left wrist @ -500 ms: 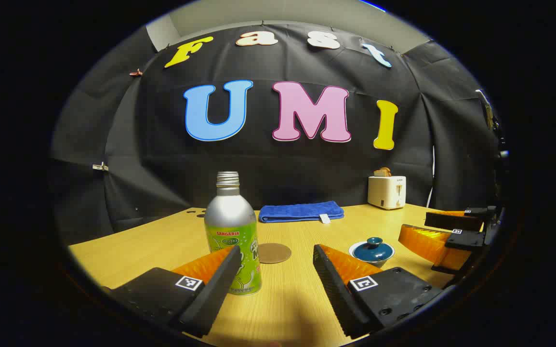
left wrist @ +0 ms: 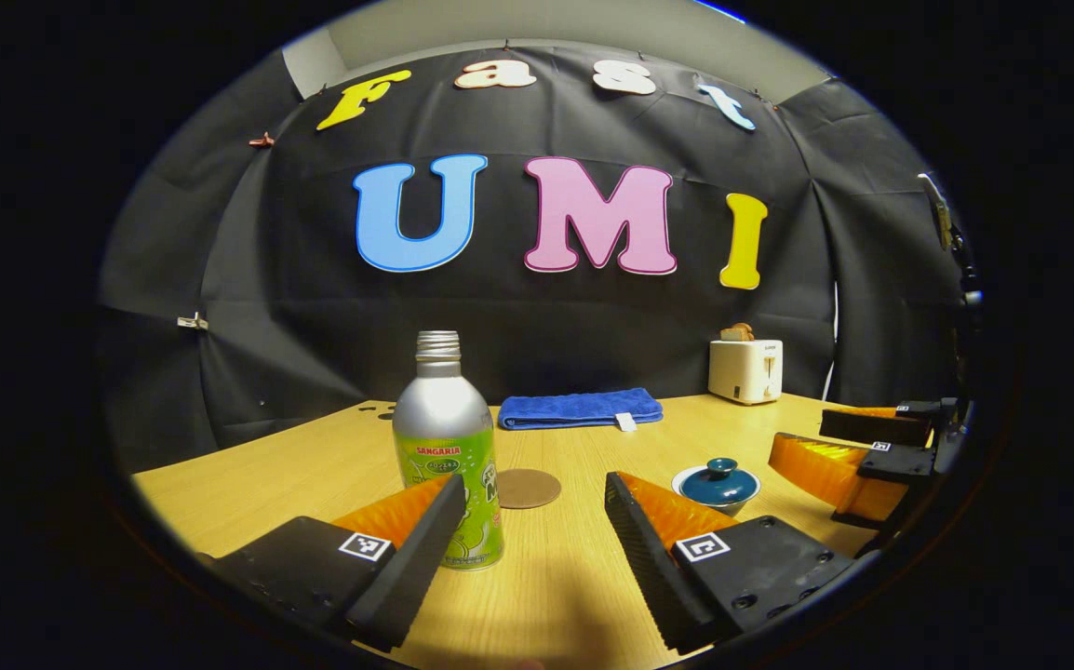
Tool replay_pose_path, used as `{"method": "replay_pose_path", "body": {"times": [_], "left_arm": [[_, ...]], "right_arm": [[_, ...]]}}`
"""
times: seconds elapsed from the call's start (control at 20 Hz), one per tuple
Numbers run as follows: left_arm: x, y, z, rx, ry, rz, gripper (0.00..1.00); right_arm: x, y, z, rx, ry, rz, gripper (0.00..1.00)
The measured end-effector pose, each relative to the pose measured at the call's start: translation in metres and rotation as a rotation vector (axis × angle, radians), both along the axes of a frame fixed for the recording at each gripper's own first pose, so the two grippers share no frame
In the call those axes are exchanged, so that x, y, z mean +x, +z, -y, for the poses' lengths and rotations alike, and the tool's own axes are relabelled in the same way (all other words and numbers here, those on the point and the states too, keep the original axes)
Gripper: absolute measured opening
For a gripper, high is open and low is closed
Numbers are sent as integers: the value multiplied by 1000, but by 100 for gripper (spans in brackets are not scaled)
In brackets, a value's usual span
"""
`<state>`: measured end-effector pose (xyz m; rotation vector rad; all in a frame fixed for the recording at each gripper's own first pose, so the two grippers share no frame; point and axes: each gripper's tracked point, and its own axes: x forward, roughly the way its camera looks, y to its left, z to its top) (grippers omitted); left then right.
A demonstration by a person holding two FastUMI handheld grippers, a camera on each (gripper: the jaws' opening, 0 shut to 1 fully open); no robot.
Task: Open the teacup lid with one hand, grasp the water bottle and pour water into the teacup with the other hand; after pouring, place the water bottle on the coaster and then close the teacup lid.
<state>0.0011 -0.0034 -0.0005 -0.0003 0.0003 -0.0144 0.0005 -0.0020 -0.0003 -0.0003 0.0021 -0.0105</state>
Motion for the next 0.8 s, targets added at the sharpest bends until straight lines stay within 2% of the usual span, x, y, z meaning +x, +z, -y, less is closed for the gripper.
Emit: {"method": "replay_pose_path", "body": {"times": [0.45,0.8], "left_arm": [[1,0,1,1,-8,3,95],[-4,1,-3,2,-11,7,95]], "right_arm": [[0,0,-1,1,5,1,98],[3,-1,-25,1,121,-6,98]]}}
